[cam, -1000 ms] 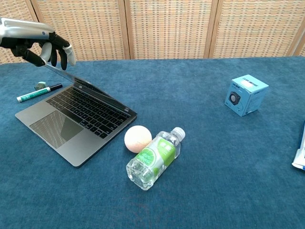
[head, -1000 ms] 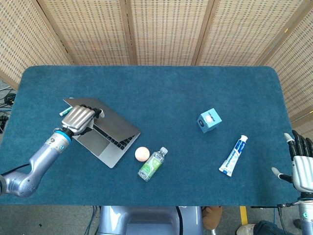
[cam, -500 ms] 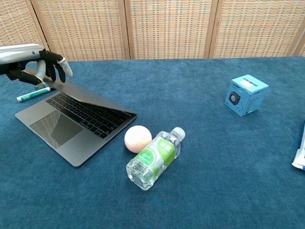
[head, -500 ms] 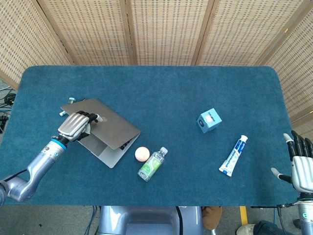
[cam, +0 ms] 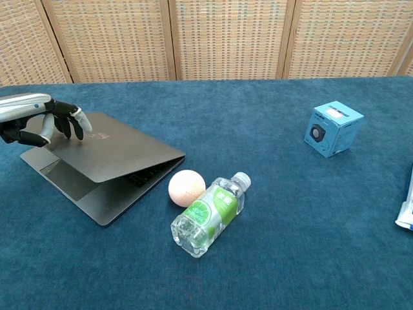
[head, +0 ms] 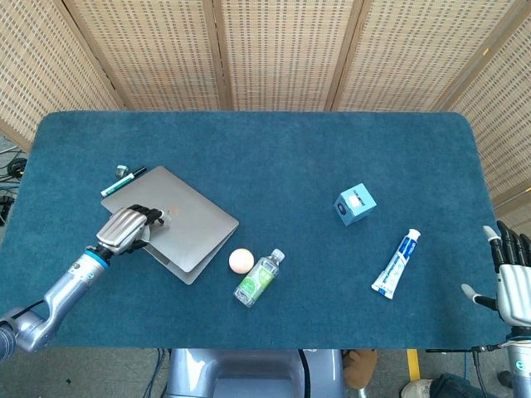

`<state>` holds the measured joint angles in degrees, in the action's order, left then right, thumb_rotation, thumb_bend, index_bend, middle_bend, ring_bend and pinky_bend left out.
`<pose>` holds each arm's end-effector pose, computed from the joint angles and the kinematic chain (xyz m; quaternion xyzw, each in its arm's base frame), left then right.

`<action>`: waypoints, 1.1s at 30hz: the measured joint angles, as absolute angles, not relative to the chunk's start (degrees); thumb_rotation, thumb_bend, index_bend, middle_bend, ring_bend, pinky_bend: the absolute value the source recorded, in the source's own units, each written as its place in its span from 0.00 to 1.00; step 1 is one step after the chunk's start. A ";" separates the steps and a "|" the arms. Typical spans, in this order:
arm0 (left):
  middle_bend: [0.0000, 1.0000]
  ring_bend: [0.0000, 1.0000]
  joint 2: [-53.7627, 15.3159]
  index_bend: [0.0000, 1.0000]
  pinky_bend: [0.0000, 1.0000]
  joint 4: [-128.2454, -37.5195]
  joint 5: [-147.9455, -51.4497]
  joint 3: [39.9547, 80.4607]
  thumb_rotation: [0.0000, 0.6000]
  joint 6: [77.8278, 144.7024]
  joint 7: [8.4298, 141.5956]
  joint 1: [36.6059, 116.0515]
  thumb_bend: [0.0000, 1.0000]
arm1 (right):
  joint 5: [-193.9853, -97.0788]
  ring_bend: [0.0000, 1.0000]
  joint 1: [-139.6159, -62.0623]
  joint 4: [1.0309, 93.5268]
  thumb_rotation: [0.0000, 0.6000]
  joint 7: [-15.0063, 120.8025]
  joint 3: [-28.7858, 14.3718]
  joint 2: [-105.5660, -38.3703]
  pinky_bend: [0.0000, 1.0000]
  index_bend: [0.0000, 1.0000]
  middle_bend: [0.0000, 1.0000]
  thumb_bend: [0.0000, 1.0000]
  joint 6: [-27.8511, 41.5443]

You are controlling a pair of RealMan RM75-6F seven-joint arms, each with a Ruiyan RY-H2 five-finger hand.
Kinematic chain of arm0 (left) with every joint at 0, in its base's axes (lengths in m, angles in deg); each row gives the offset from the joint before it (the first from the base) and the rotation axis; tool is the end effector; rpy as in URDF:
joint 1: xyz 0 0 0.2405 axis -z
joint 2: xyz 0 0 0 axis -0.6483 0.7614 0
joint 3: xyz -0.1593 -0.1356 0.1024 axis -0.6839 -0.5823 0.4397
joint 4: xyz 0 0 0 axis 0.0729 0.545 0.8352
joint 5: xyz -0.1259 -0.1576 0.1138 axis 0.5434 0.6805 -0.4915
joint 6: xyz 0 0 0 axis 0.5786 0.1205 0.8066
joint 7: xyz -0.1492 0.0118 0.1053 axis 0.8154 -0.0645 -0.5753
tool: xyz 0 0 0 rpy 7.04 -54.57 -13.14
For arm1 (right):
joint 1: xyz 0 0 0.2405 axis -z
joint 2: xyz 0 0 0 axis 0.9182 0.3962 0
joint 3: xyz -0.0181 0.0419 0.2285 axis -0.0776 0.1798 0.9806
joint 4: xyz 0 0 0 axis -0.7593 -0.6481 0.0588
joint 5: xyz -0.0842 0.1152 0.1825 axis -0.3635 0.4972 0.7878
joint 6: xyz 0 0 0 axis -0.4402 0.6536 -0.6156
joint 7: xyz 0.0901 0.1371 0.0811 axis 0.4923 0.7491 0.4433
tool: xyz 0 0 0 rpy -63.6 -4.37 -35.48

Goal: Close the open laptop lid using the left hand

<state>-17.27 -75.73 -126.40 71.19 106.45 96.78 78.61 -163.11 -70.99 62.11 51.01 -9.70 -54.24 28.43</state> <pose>-0.2374 0.3690 0.0011 -0.7524 -0.3967 -0.3751 0.3686 -0.3168 -0.2360 0.1519 0.5460 -0.3747 0.3893 0.6403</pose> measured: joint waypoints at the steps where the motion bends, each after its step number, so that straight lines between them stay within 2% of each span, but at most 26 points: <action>1: 0.39 0.36 -17.26 0.32 0.30 -75.63 -126.53 71.35 1.00 106.32 96.88 78.52 1.00 | -163.13 0.00 -70.99 62.12 1.00 51.02 -9.70 -54.24 0.00 0.00 0.00 0.00 28.44; 26: 0.39 0.36 -22.41 0.32 0.30 -67.91 -127.78 72.87 1.00 103.96 100.90 76.70 1.00 | -163.08 0.00 -70.88 62.37 1.00 51.67 -9.62 -53.81 0.00 0.00 0.00 0.00 28.45; 33: 0.39 0.36 -22.15 0.32 0.30 -67.85 -128.45 72.31 1.00 106.02 102.21 76.39 1.00 | -163.13 0.00 -70.83 62.30 1.00 52.06 -9.63 -53.73 0.00 0.00 0.00 0.00 28.44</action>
<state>-22.15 -67.85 -128.45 72.31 106.02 102.21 76.39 -163.13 -70.83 62.30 52.06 -9.63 -53.73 28.44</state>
